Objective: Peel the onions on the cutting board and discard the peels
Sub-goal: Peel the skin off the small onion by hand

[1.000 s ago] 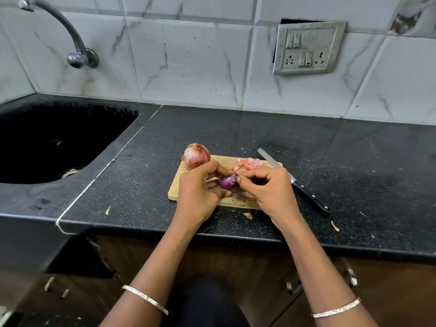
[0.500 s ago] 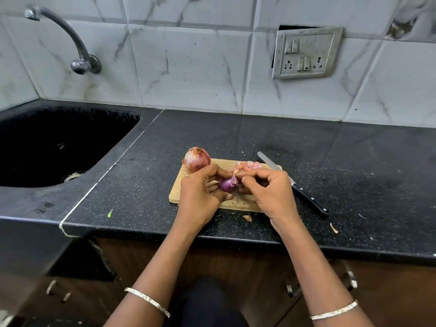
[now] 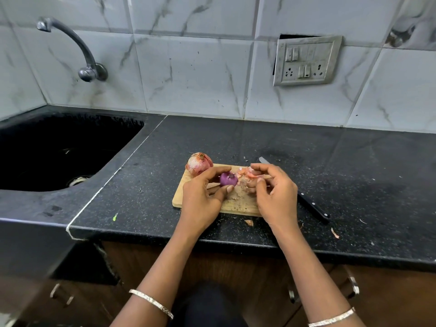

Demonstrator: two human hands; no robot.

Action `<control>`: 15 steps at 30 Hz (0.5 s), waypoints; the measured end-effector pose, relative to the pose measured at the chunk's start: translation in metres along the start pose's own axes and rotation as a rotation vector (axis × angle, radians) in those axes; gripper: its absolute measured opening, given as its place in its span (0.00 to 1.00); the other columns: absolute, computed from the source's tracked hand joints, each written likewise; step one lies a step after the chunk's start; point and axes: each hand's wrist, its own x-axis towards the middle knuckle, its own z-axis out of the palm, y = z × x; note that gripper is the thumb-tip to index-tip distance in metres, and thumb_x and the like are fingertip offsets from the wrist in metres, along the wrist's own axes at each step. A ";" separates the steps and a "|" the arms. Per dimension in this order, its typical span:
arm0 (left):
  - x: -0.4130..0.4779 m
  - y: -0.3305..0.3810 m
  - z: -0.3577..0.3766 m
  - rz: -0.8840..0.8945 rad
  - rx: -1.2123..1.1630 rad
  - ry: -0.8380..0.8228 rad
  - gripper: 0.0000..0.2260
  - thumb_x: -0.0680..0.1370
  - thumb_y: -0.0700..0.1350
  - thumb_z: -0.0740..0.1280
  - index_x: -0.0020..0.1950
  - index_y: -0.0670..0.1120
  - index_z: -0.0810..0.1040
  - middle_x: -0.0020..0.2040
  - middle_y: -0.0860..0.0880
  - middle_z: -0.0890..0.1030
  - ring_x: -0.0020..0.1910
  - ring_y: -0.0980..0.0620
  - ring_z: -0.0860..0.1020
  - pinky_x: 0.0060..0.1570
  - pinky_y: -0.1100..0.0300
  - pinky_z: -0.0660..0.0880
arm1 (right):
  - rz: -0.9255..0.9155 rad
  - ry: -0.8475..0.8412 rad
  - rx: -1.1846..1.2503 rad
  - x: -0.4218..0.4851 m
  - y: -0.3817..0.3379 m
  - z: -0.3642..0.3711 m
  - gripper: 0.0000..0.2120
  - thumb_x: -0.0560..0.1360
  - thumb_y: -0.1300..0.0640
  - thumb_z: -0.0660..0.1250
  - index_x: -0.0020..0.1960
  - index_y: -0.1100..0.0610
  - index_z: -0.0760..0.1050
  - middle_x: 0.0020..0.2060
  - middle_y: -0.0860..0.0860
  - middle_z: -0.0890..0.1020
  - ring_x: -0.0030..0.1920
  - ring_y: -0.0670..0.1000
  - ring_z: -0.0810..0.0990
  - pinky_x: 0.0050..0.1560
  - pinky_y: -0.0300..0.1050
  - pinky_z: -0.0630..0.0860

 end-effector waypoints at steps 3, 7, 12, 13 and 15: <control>0.000 -0.001 -0.003 0.084 0.058 0.124 0.18 0.74 0.40 0.77 0.63 0.50 0.82 0.56 0.54 0.82 0.53 0.55 0.82 0.53 0.62 0.80 | -0.056 0.099 -0.077 -0.001 -0.007 -0.002 0.09 0.76 0.63 0.70 0.50 0.50 0.84 0.42 0.41 0.85 0.40 0.43 0.84 0.45 0.51 0.83; -0.001 -0.004 -0.010 0.070 0.073 0.276 0.16 0.72 0.44 0.79 0.58 0.55 0.83 0.54 0.54 0.81 0.51 0.55 0.82 0.54 0.57 0.81 | -0.199 0.181 -0.346 -0.006 -0.018 -0.001 0.09 0.72 0.52 0.77 0.36 0.51 0.81 0.26 0.39 0.75 0.31 0.42 0.75 0.45 0.52 0.78; 0.000 -0.009 -0.034 -0.038 0.081 0.344 0.16 0.71 0.45 0.80 0.55 0.52 0.79 0.52 0.51 0.82 0.49 0.57 0.83 0.51 0.57 0.82 | -0.131 -0.170 -0.329 0.018 -0.034 0.013 0.26 0.70 0.58 0.76 0.67 0.50 0.74 0.62 0.46 0.76 0.62 0.49 0.76 0.61 0.46 0.76; 0.000 -0.010 -0.039 -0.044 0.084 0.354 0.16 0.72 0.45 0.80 0.55 0.51 0.79 0.52 0.52 0.83 0.49 0.57 0.83 0.52 0.57 0.82 | -0.113 -0.259 -0.330 0.026 -0.037 0.019 0.33 0.70 0.56 0.76 0.73 0.49 0.68 0.67 0.47 0.72 0.65 0.48 0.74 0.63 0.47 0.75; -0.004 -0.013 -0.045 -0.056 0.079 0.366 0.16 0.72 0.44 0.80 0.55 0.50 0.78 0.51 0.53 0.84 0.49 0.57 0.83 0.52 0.56 0.82 | -0.094 -0.406 -0.329 0.037 -0.042 0.035 0.37 0.71 0.50 0.76 0.76 0.48 0.64 0.70 0.48 0.72 0.69 0.49 0.73 0.69 0.52 0.73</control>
